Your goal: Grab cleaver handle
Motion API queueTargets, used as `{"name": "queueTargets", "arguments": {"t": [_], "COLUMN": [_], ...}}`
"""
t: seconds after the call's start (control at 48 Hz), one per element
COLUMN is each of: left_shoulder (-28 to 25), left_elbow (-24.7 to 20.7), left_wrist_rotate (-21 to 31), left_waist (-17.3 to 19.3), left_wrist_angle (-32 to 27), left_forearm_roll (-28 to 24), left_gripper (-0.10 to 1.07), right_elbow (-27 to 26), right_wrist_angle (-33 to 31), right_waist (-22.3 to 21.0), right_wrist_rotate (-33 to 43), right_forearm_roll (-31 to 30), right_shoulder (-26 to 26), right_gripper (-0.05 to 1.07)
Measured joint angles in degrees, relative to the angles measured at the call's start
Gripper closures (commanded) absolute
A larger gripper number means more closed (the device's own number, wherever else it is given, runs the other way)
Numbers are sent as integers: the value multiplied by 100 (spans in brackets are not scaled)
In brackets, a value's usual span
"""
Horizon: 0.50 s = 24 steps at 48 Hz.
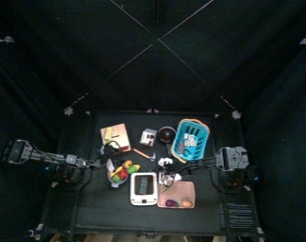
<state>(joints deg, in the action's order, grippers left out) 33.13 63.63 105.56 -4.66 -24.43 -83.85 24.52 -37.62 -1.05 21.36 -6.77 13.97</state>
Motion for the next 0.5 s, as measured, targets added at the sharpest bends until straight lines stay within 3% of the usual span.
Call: {"name": "queueTargets", "arguments": {"t": [0.208,0.5], "left_shoulder": [9,0], "left_elbow": [9,9], "left_wrist_rotate": [0,0], "left_waist": [-105,-158], "left_wrist_angle": [0,0], "left_forearm_roll": [9,26], "left_gripper": [3,3], "right_elbow": [-44,-413], "right_wrist_angle": [-246,-800], "right_waist": [-26,-62], "right_wrist_rotate": [9,-9], "right_forearm_roll": [0,-79], "right_shoulder": [-9,-167], "right_gripper": [46,46]}}
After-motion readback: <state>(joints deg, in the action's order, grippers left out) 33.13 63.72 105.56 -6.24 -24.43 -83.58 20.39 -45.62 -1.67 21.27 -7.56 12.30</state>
